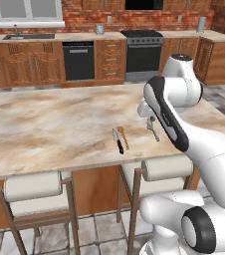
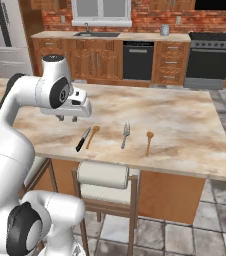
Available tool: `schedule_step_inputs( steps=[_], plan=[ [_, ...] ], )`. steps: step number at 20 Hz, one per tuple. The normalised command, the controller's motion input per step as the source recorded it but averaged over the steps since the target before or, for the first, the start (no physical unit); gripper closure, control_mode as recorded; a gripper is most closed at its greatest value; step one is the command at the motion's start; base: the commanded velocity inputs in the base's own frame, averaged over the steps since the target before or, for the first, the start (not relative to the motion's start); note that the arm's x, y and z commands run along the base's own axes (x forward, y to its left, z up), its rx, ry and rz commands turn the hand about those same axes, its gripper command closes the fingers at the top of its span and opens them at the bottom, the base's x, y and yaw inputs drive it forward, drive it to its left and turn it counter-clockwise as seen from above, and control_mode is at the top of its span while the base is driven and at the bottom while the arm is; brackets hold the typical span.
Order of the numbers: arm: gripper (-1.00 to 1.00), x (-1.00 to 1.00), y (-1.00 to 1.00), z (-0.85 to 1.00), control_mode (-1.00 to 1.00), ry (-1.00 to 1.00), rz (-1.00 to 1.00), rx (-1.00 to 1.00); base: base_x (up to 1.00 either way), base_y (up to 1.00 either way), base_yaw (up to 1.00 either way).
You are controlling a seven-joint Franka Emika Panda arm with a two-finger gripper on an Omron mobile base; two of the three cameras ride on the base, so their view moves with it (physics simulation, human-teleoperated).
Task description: Pick up the metallic utensils from the counter and place them in the open drawer. Make sure not to pick up any wooden utensils.
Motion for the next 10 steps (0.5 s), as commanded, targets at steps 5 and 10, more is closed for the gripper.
schedule_step_inputs(
  steps=[5, 10],
  plan=[
    [-1.00, -0.02, 0.19, 0.00, -1.00, 0.00, 0.00, 0.00, 0.00, 0.00, 0.00],
    [-1.00, -0.17, 0.43, 0.00, -1.00, 0.00, 0.00, 0.00, 0.00, 0.00, 0.00]
  ],
)
